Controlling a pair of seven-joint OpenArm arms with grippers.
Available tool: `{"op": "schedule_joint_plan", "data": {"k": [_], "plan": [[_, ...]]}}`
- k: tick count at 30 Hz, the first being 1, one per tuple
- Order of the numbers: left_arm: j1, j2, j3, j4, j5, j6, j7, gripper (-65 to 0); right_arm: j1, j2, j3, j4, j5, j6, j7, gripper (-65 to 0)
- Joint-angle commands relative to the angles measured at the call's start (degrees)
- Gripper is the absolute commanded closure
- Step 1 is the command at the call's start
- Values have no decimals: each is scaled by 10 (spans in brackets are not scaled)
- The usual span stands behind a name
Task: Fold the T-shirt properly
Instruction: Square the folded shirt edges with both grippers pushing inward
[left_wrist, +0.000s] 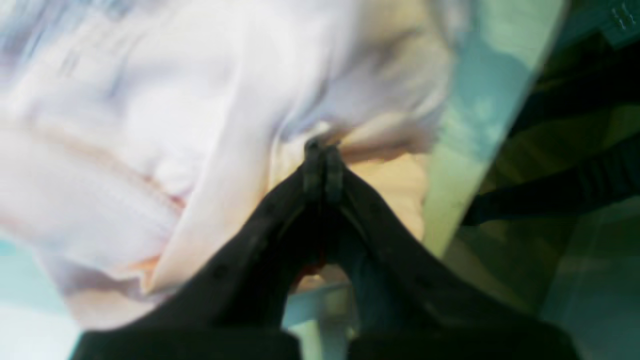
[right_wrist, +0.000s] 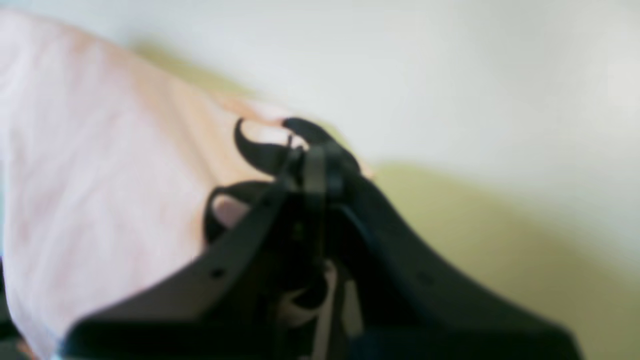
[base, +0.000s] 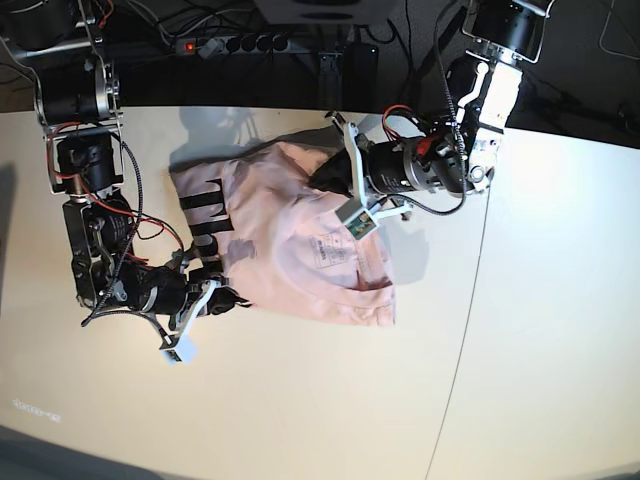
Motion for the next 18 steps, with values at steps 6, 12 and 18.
{"op": "schedule_joint_plan", "data": {"k": [6, 12, 18], "plan": [[-40, -28, -55, -20, 8, -9, -3, 0, -42, 31, 2, 45, 63, 19, -35, 0], [-80, -100, -56, -20, 7, -9, -14, 0, -122, 56, 2, 151, 73, 19, -56, 0], [-125, -130, -56, -20, 7, -9, -27, 0, -212, 55, 2, 257, 99, 19, -77, 0]]}}
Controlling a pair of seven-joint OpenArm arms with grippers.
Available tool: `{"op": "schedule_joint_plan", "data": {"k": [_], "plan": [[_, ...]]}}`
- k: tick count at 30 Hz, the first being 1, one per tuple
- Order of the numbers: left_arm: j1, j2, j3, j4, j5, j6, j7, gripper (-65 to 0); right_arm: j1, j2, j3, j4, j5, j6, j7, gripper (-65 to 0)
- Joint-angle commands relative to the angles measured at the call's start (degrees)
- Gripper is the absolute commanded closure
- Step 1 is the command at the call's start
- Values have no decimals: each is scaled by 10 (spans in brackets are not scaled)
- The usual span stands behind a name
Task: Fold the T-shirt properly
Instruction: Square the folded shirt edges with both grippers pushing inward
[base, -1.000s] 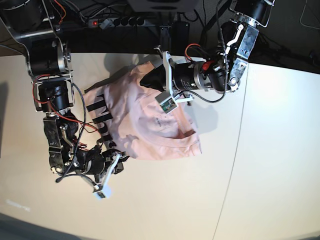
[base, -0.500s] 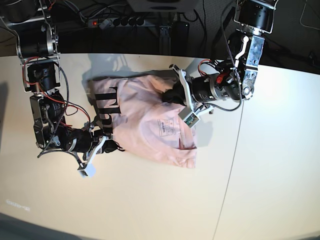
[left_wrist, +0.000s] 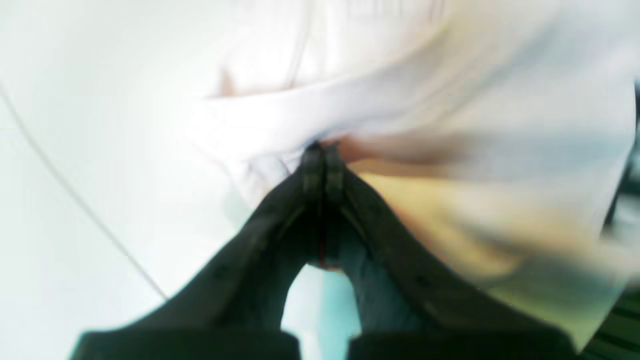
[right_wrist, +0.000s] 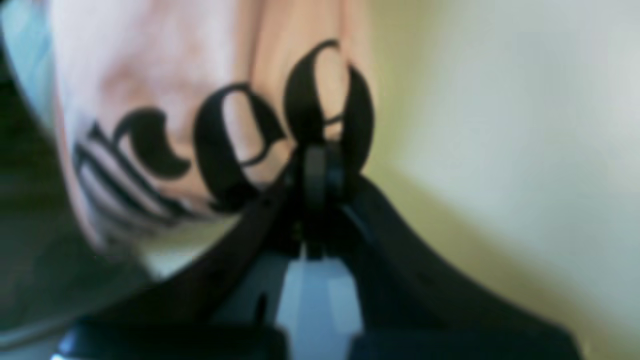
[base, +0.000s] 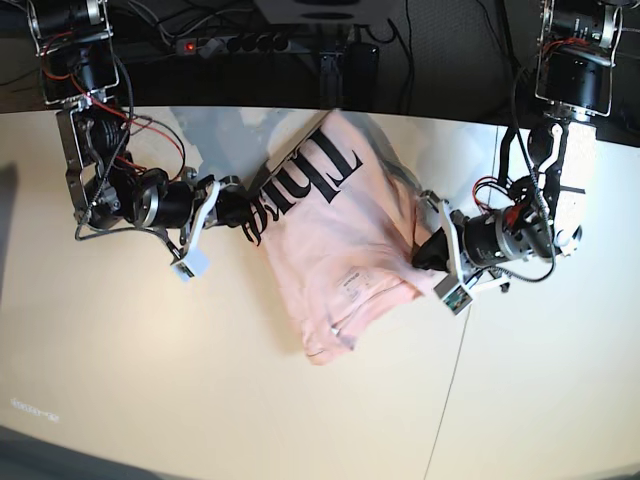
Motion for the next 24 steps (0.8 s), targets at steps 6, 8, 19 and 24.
{"op": "schedule_joint_plan", "data": {"k": [6, 8, 19, 24], "plan": [[-52, -4, -3, 9, -12, -5, -20, 0, -66, 5, 2, 76, 4, 18, -10, 0], [-60, -3, -3, 9, -15, -5, -22, 0, -83, -2, 2, 87, 5, 18, -12, 0], [-70, 1, -4, 9, -44, -5, 17, 0, -115, -83, 6, 90, 9, 18, -24, 0], [-68, -21, -30, 9, -188, -5, 96, 0, -117, -82, 58, 112, 12, 18, -31, 0]]}}
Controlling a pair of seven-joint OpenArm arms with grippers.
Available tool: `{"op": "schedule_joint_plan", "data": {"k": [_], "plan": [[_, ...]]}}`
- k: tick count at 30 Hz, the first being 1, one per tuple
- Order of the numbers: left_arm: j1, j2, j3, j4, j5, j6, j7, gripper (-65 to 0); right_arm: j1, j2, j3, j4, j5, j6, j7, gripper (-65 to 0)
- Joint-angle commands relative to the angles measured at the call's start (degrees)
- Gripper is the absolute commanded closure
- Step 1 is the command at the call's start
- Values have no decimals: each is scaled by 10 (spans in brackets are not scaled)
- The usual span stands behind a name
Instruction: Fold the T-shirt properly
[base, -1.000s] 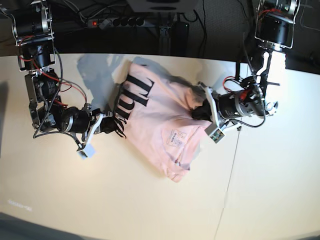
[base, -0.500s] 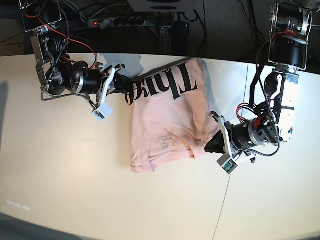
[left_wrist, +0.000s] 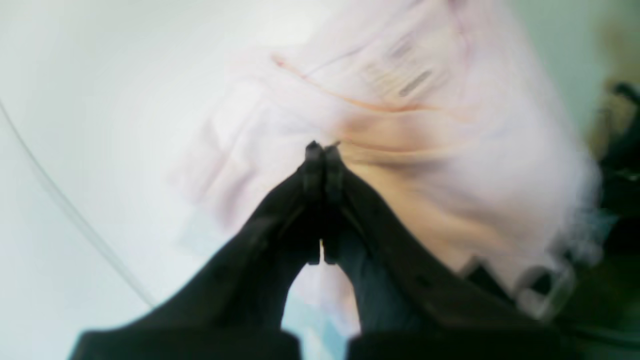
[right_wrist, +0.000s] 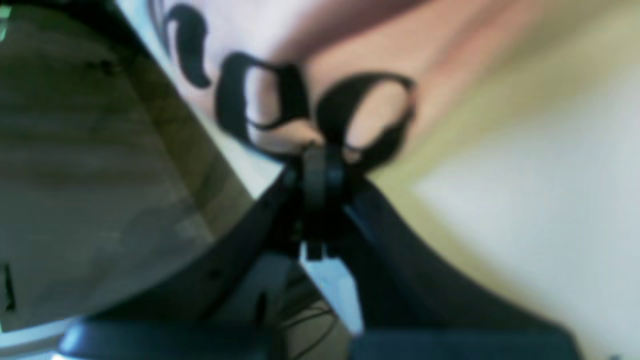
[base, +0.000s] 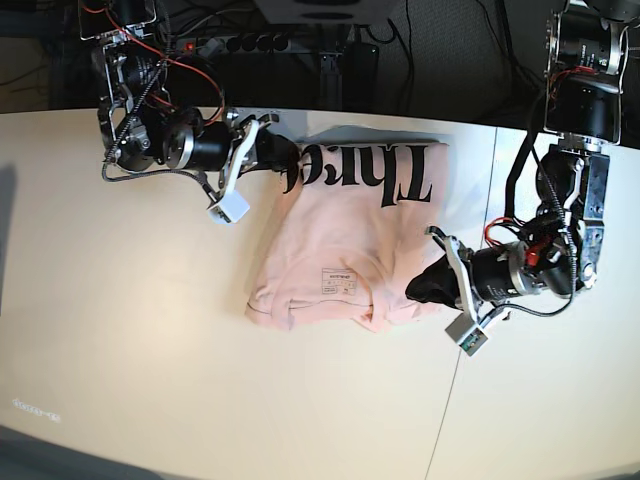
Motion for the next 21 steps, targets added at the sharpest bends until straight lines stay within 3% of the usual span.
{"op": "schedule_joint_plan", "data": {"k": [1, 6, 13, 21], "plan": [[-11, -15, -16, 9, -32, -4, 6, 0, 4, 5, 16, 17, 13, 18, 7, 0], [-9, -23, -72, 9, -103, -4, 69, 0, 1, 12, 54, 42, 27, 18, -1, 0], [-4, -25, -100, 9, -169, -4, 133, 0, 3, 16, 53, 91, 74, 31, -3, 0], [43, -64, -100, 9, -169, -4, 131, 0, 10, -52, 11, 141, 78, 31, -2, 0]]}}
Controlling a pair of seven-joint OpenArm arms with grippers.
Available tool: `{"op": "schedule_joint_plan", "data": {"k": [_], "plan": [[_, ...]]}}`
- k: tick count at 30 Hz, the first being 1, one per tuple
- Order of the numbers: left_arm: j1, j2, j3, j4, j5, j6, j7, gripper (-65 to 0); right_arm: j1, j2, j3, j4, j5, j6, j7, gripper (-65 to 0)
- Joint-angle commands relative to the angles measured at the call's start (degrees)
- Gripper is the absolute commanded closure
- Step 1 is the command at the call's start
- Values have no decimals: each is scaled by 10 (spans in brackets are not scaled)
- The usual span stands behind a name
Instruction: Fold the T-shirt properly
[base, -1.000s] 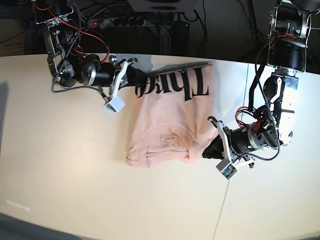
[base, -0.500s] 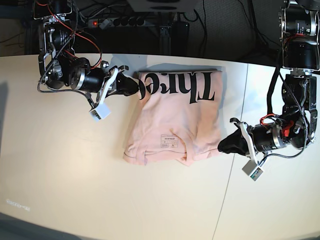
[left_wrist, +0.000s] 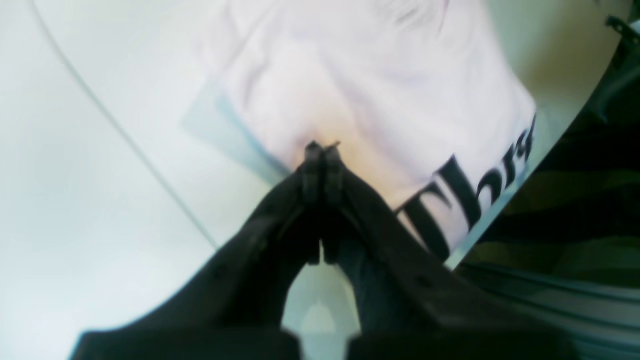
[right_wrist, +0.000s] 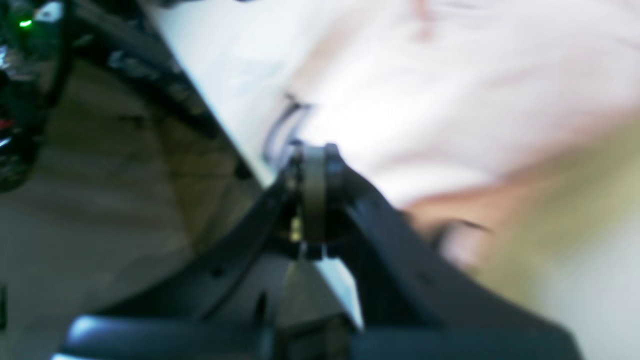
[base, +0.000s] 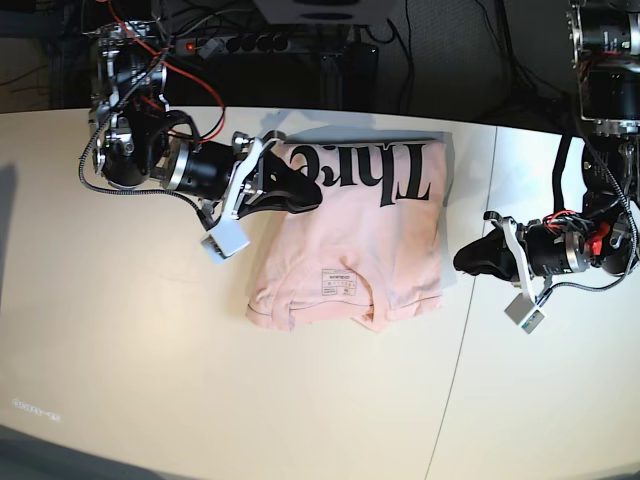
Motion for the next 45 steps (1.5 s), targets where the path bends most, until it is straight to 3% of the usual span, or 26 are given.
{"op": "schedule_joint_plan", "data": {"k": [1, 5, 9, 15, 22, 27, 31, 42, 45], "plan": [[-3, -12, -5, 9, -11, -5, -11, 0, 9, -8, -11, 10, 0, 28, 20, 0], [17, -20, -5, 9, -10, -5, -16, 0, 39, -18, -60, -7, -76, 28, 62, 0], [24, -21, -5, 9, -10, -5, -15, 0, 83, -18, -78, -65, -120, 28, 63, 0], [37, -24, -23, 9, -16, -5, -15, 0, 94, -15, -77, -137, -121, 28, 63, 0], [71, -24, -75, 9, -31, -5, -9, 0, 94, -16, -77, -120, -83, 28, 62, 0], [118, -24, -154, 9, -134, -5, 71, 0, 85, -14, -72, -69, -83, 28, 45, 0], [178, -36, -208, 9, -193, -5, 71, 0, 43, -14, -42, -34, -82, 28, 42, 0], [359, -42, -248, 71, -192, -5, 71, 0, -177, 35, 80, 117, -71, 28, 41, 0], [400, -35, -248, 71, -158, -5, 71, 0, -262, 35, 108, 147, -68, 28, 41, 0]]}}
